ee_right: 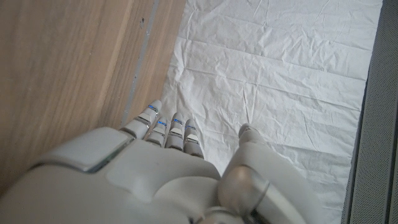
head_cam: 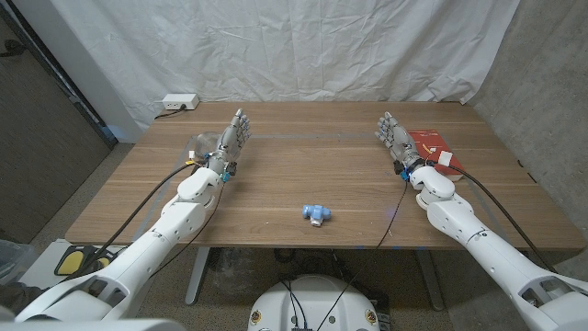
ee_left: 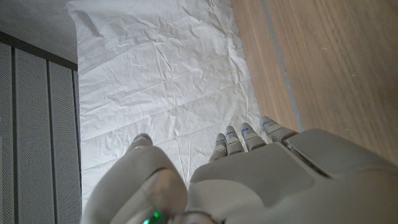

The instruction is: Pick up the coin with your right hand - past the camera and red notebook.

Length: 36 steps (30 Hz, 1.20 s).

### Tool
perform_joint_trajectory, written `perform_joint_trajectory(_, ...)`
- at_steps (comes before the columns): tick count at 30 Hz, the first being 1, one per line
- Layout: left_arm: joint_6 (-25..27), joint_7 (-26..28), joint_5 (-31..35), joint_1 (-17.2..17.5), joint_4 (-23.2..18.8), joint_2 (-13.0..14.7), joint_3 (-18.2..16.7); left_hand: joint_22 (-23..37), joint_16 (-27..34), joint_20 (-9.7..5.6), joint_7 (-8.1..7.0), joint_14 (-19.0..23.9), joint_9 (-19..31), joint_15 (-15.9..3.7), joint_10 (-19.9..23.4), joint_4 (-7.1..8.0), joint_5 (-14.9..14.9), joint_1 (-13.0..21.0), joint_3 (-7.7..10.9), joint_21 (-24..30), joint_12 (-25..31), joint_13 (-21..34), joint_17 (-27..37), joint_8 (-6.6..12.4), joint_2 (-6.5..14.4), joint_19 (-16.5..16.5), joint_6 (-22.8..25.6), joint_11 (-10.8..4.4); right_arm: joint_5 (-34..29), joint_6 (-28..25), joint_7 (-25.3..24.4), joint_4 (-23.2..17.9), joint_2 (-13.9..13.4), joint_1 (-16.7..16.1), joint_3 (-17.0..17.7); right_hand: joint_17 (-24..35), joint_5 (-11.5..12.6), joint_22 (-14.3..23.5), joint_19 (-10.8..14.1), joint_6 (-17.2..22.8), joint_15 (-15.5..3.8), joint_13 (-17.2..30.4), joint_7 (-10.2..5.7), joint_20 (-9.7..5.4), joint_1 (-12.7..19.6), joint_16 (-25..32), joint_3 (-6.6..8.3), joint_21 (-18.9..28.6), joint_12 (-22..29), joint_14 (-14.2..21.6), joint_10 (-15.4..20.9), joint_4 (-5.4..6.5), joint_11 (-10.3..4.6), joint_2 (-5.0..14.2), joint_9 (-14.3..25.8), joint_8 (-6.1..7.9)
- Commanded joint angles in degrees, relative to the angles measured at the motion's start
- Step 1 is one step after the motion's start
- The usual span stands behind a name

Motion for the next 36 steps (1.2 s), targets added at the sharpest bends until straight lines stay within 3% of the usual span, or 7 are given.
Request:
perform_joint_trajectory(1, 1.47, -0.46, -1.39, 1.54, -2.15, 0.99, -0.64, 0.19, 0.36, -3.97, 0.21, -0.39, 0.23, 0.16, 0.05, 0.25, 0.46, 0.75, -0.07, 0.19, 0.36, 0.2, 0.11, 0.23, 0.17, -0.71, -0.39, -0.03, 0.47, -1.54, -1.08, -2.24, -0.76, -1.33, 0.39, 0.11, 0.29, 0.25, 0.51, 0.8, 0.01, 0.21, -0.18, -2.09, 0.63, 0.31, 0.48, 0.35, 0.24, 0.7, 0.55, -0.16, -0.05, 0.1, 0.14, 0.3)
perform_joint_trajectory(36, 3.49, 1.12, -1.61, 4.64, -9.35, 4.17, -1.65, 0.2, 0.07, -3.69, 0.86, -0.66, 0.22, 0.83, 0.11, -0.12, 1.48, 1.31, -0.13, 0.03, 0.22, 0.18, 0.11, 0.21, 1.13, -1.07, 0.17, 0.53, 0.12, -0.19, -2.2, -8.9, -2.7, -5.1, 1.51, 0.2, -0.09, 0.41, 1.91, 2.75, 0.16, 0.32, -0.38, -1.67, 2.05, 0.5, 0.85, 0.1, 0.74, 2.65, 2.96, -1.46, 0.23, 1.25, 0.13, 0.62)
